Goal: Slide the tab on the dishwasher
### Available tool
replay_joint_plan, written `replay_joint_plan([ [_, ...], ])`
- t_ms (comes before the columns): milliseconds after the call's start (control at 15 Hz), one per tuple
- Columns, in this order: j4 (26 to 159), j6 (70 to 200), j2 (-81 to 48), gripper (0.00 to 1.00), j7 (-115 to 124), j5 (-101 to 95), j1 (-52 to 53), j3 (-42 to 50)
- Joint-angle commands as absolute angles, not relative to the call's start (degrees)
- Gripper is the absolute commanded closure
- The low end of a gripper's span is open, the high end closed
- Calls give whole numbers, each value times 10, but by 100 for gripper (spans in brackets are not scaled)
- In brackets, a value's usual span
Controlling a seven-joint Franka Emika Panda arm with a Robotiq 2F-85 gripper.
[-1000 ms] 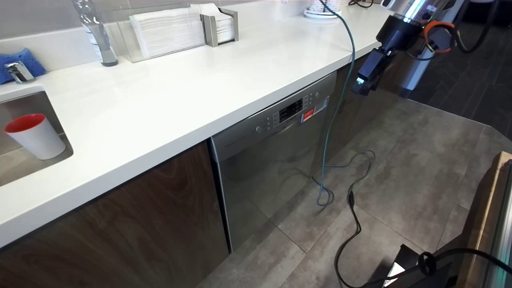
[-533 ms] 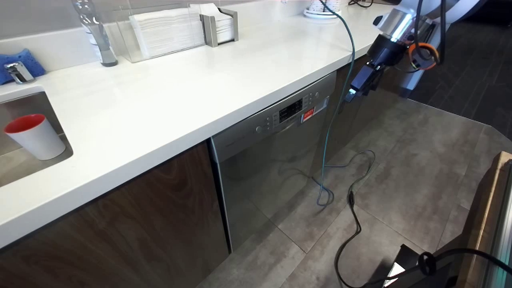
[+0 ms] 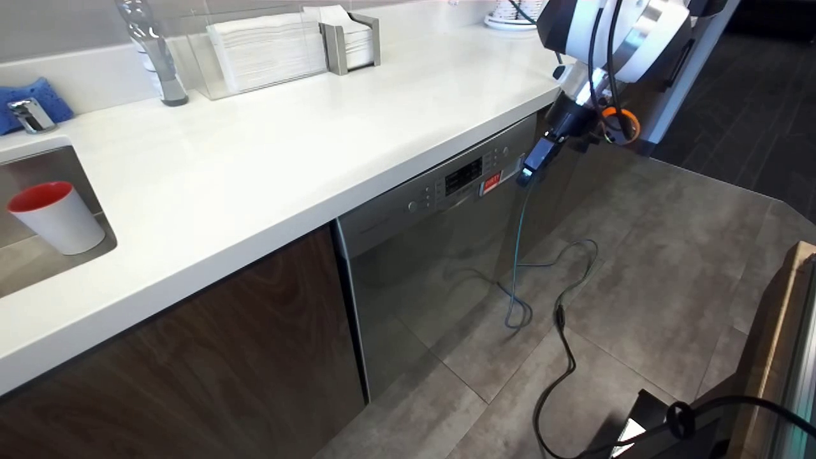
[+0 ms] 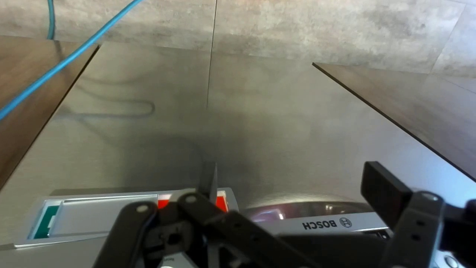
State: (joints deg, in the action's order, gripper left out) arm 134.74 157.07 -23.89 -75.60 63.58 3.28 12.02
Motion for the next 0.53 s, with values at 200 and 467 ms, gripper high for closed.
replay_joint_plan([
  [200,1317,1570,-284,0,-780,647,23,114],
  [467,1306,1569,-305,0,-783,647,23,113],
])
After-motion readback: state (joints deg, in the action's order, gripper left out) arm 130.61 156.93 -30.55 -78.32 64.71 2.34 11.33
